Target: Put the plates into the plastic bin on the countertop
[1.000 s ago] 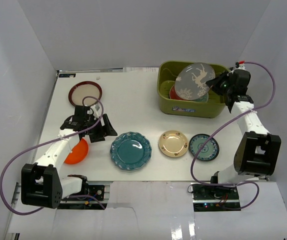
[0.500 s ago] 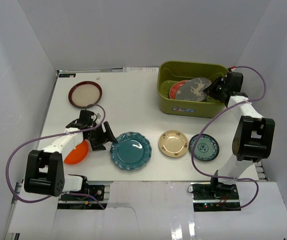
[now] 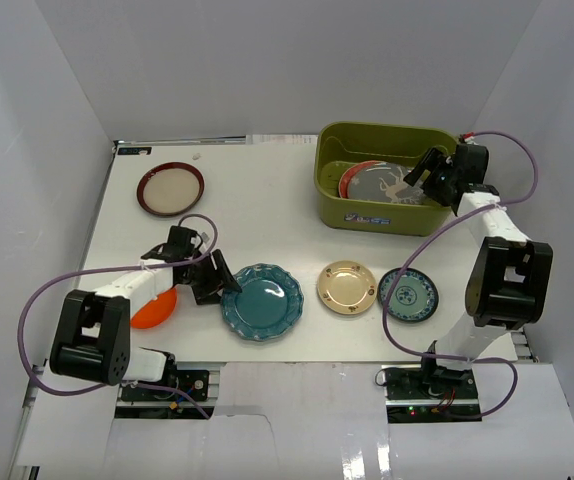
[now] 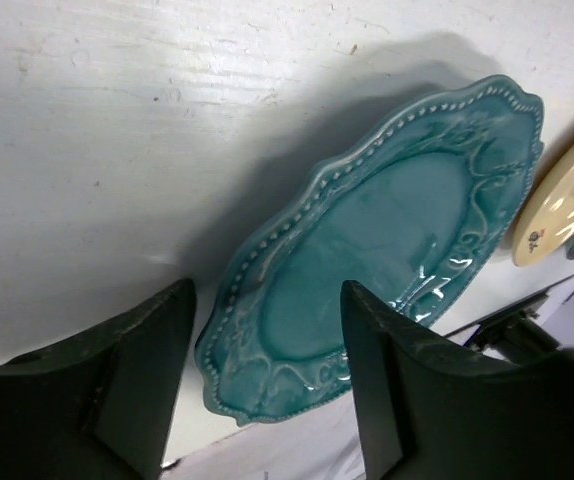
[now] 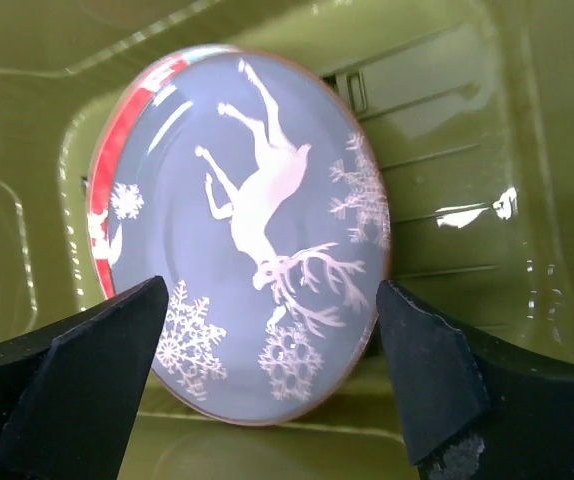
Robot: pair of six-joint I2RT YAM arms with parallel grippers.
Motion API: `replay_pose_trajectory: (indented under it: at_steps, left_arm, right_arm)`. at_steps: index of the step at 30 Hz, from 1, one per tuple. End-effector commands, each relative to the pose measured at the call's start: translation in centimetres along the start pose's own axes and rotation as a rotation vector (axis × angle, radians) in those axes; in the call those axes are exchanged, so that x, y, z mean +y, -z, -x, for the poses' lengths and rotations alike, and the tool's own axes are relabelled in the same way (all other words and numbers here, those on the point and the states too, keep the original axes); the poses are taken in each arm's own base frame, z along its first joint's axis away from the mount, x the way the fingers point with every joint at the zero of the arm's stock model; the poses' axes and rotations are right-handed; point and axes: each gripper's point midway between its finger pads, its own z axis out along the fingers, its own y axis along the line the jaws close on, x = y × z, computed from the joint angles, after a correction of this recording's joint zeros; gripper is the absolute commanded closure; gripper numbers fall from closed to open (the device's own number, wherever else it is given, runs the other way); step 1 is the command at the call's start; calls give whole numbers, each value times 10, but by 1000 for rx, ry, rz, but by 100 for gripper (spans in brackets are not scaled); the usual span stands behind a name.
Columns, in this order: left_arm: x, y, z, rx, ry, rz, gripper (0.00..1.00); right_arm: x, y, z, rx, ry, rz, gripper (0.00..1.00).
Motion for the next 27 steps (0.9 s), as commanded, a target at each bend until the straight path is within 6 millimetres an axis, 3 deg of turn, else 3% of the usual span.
replay_pose_trajectory:
  at_steps: [1,4,5,7,9,10,12,13,15,18,19,20,21,23,24,27]
  left_arm:
    - [15,-12,-11,17,12,38,31]
    - [15,-15,-12,19,13,28,39]
    - [16,-15,-11,13,14,33,48]
    - [17,-16,-6,-8,20,43,53]
    - [15,-16,-4,-19,25,33,65]
    - [12,-17,-2,-30,24,20,69]
    - [12,-18,-3,-28,33,10,83]
    - [10,-19,-3,-28,32,0,88]
    - [9,-18,-3,-29,31,-10,98]
    - [0,-12,1,-57,5,-44,100]
    - [-5,-9,3,-71,-9,-64,100]
    - [-10,-5,4,-77,-21,-91,100]
    - [-16,-1,6,-93,-38,-118,100]
    - [-33,11,12,-151,-84,-197,100]
    - [-45,21,15,-183,-110,-251,100]
    - [-61,33,16,-208,-142,-329,100]
  right_arm:
    - [21,35,45,-149,59,33,10]
    - [34,46,37,-129,75,107,10]
    - [38,51,36,-127,80,130,10]
    - [42,55,24,-95,80,169,10]
    - [50,67,23,-112,76,200,10]
    - [49,70,14,-98,70,214,10]
    - [57,86,17,-132,68,248,10]
    - [59,91,9,-123,64,267,10]
    - [76,114,13,-178,68,343,9]
    - [100,136,-9,-189,94,439,8]
    - [120,142,-29,-155,123,498,8]
    - [125,146,-49,-127,134,524,7]
    - [147,151,-76,-77,177,592,6]
    - [168,161,-113,-16,236,674,5]
    - [183,169,-150,44,286,729,5]
    - [189,176,-207,149,325,780,5]
